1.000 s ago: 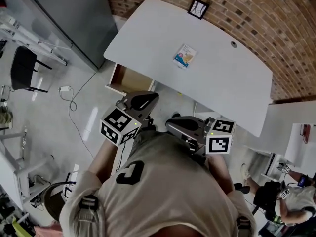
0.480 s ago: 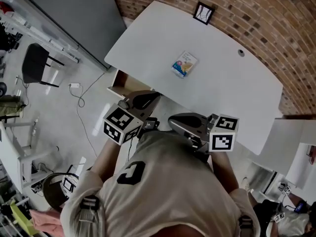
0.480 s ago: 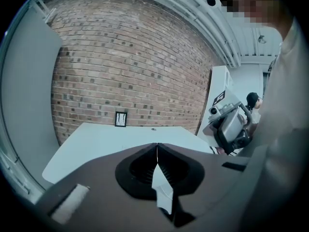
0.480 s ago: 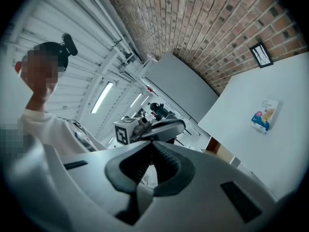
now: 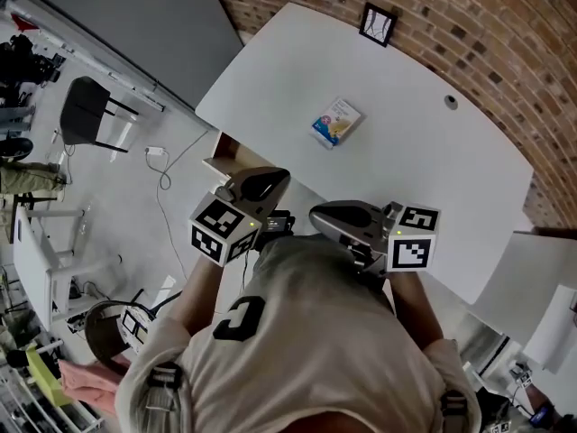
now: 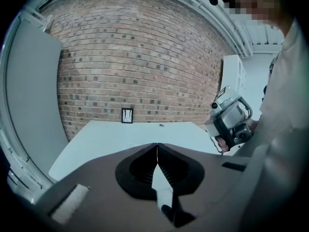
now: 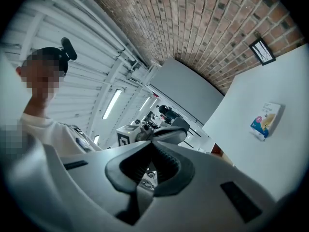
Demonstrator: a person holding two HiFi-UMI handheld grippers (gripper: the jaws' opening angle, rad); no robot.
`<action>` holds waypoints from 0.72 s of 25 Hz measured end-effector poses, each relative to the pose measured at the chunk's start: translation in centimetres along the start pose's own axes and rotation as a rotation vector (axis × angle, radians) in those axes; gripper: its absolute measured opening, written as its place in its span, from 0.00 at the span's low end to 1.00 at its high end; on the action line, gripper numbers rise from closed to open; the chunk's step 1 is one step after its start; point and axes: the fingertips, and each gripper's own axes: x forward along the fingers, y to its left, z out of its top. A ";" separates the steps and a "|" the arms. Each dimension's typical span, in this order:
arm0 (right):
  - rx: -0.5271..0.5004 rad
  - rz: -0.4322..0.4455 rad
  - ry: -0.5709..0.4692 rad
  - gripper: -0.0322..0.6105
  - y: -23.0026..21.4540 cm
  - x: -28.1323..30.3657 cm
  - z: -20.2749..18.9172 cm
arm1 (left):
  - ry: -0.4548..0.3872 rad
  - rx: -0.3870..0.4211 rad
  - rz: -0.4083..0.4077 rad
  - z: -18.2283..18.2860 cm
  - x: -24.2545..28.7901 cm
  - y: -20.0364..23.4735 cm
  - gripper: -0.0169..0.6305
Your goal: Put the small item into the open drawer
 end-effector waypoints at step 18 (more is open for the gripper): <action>0.051 0.143 0.089 0.06 -3.2 -3.6 1.9 | 0.083 -0.153 0.207 -1.9 6.3 3.3 0.03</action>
